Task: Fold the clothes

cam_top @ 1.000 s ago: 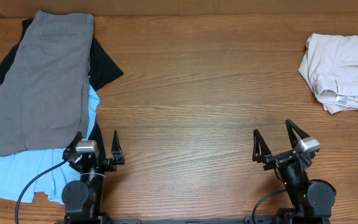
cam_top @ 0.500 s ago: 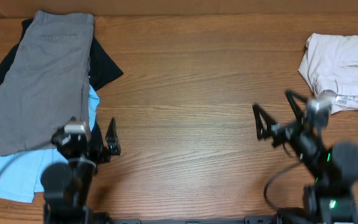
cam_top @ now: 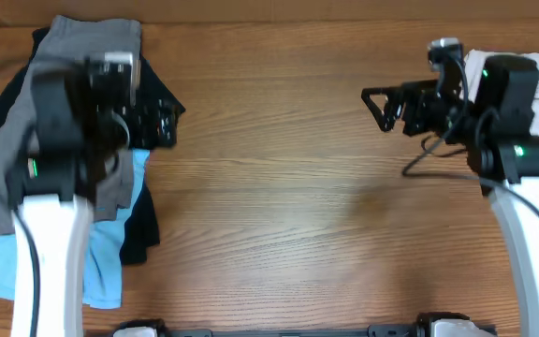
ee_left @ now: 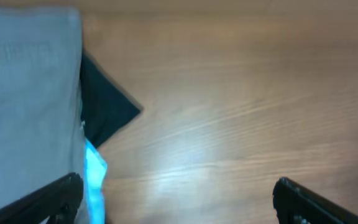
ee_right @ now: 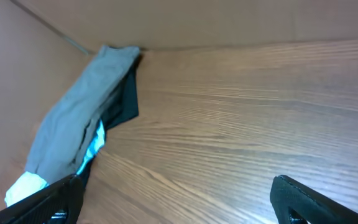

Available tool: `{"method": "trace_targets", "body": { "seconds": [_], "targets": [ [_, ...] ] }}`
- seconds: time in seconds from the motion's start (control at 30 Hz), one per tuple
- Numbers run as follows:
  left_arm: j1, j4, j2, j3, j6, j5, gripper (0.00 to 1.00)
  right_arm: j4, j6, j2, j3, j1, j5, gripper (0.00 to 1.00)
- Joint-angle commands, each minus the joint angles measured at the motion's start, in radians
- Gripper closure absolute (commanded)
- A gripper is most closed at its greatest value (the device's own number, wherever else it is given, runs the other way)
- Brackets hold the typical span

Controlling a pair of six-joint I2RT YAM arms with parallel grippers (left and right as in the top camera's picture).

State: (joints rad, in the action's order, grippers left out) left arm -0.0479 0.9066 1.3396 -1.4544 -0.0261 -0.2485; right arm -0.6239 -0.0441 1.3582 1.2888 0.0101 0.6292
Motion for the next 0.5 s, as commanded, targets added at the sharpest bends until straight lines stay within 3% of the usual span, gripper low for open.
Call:
{"method": "trace_targets", "body": {
  "seconds": [0.0,0.1,0.27,0.37,0.47],
  "targets": [
    [-0.004,0.125,0.191,-0.238,-0.083,0.099,0.00,0.003,0.036,0.056,0.042,-0.010,0.035,0.00],
    [-0.005,0.174,0.320,-0.337,-0.111,0.155,0.00,0.017,0.017,0.090,0.042,-0.010,0.040,0.00],
    [-0.006,0.170,0.473,-0.341,-0.150,0.183,0.00,0.019,0.014,0.131,0.041,-0.010,0.090,0.01],
    [-0.007,0.171,0.548,-0.341,-0.146,0.206,0.19,0.014,0.014,0.151,0.040,-0.025,0.089,0.08],
    [-0.007,0.171,0.604,-0.341,-0.059,0.289,0.34,0.013,0.014,0.173,0.040,-0.063,0.074,0.16]
  ]
}}
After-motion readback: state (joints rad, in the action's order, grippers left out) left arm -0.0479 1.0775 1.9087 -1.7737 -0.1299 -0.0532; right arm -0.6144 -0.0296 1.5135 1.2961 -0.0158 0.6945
